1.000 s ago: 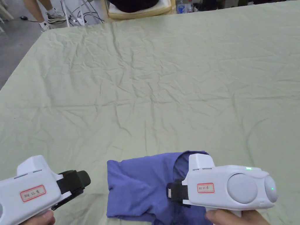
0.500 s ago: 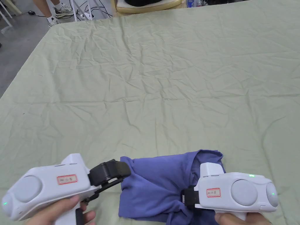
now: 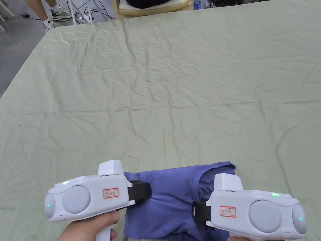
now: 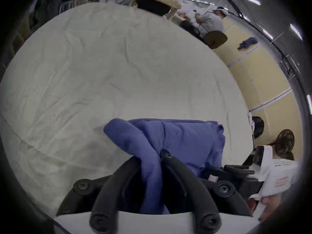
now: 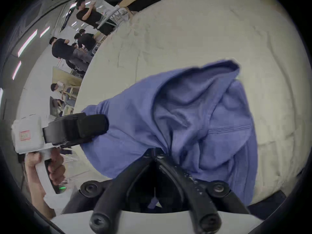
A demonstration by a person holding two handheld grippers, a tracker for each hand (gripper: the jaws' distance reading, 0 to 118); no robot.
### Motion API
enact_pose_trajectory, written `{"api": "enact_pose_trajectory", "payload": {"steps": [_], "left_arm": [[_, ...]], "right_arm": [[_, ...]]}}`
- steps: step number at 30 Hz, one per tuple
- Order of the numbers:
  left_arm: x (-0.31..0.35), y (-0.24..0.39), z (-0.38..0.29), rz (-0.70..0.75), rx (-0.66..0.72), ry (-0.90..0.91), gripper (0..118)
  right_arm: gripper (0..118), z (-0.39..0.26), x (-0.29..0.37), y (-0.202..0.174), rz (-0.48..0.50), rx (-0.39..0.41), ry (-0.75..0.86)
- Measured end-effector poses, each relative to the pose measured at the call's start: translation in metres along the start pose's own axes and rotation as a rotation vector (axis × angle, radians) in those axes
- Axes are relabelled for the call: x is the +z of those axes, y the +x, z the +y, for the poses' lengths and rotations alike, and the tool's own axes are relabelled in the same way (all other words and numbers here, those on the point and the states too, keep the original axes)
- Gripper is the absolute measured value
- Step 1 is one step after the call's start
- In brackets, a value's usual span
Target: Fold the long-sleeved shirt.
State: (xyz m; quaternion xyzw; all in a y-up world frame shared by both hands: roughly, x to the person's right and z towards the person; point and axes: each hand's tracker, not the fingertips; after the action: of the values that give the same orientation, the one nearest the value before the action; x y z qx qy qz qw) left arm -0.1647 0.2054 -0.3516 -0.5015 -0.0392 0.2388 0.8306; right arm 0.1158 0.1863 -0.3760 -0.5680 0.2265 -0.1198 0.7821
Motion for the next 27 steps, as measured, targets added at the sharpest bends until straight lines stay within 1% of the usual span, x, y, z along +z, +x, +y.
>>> {"api": "enact_pose_trajectory", "payload": {"steps": [3,5,7,9,11,13,14,15,16,18,19,20,21,22,23,24,25,27], "left_arm": [[0.028,-0.026,0.002,-0.102,0.142,0.016,11],[0.048,-0.046,0.002,-0.078,0.163,0.032,11],[0.070,-0.070,0.005,-0.003,0.140,0.049,11],[0.091,-0.100,0.011,0.071,0.141,0.056,11],[0.112,-0.130,0.018,0.154,0.152,0.046,11],[0.128,-0.164,0.029,0.291,0.108,0.034,11],[0.133,-0.177,0.033,0.400,0.084,0.031,11],[0.137,-0.188,0.038,0.478,0.077,0.034,11],[0.141,-0.201,0.041,0.509,0.070,0.037,12],[0.148,-0.224,0.046,0.491,0.160,0.062,13],[0.151,-0.229,0.047,0.464,0.200,0.074,18],[0.154,-0.231,0.047,0.446,0.224,0.090,31],[0.157,-0.230,0.046,0.465,0.209,0.121,57],[0.161,-0.226,0.044,0.509,0.193,0.168,100],[0.163,-0.223,0.044,0.562,0.165,0.195,118],[0.166,-0.217,0.043,0.624,0.138,0.223,117],[0.175,-0.206,0.040,0.659,0.103,0.288,113],[0.183,-0.191,0.040,0.625,0.100,0.293,113]], "right_arm": [[2,-0.001,0.015,-0.038,0.030,0.024,0.046],[2,-0.002,0.022,-0.070,0.046,0.048,0.069],[2,-0.003,0.023,-0.102,0.097,0.079,0.081],[2,-0.004,0.019,-0.131,0.162,0.085,0.072],[2,-0.007,0.014,-0.160,0.207,0.083,0.049],[2,-0.011,0.007,-0.187,0.257,0.095,0.034],[2,-0.012,0.004,-0.196,0.283,0.097,0.025],[2,-0.013,0.002,-0.203,0.309,0.093,0.012],[2,-0.012,0.000,-0.206,0.313,0.094,0.007],[2,-0.012,-0.001,-0.211,0.304,0.104,0.005],[2,-0.011,0.000,-0.211,0.296,0.108,0.005],[2,-0.010,0.001,-0.208,0.290,0.109,0.008],[2,-0.009,0.004,-0.204,0.285,0.107,0.010],[2,-0.008,0.006,-0.201,0.277,0.102,0.013],[2,-0.007,0.009,-0.199,0.267,0.098,0.016],[2,-0.006,0.013,-0.195,0.253,0.098,0.018],[2,-0.005,0.018,-0.193,0.246,0.099,0.020],[2,-0.006,0.031,-0.189,0.234,0.098,0.038]]}}
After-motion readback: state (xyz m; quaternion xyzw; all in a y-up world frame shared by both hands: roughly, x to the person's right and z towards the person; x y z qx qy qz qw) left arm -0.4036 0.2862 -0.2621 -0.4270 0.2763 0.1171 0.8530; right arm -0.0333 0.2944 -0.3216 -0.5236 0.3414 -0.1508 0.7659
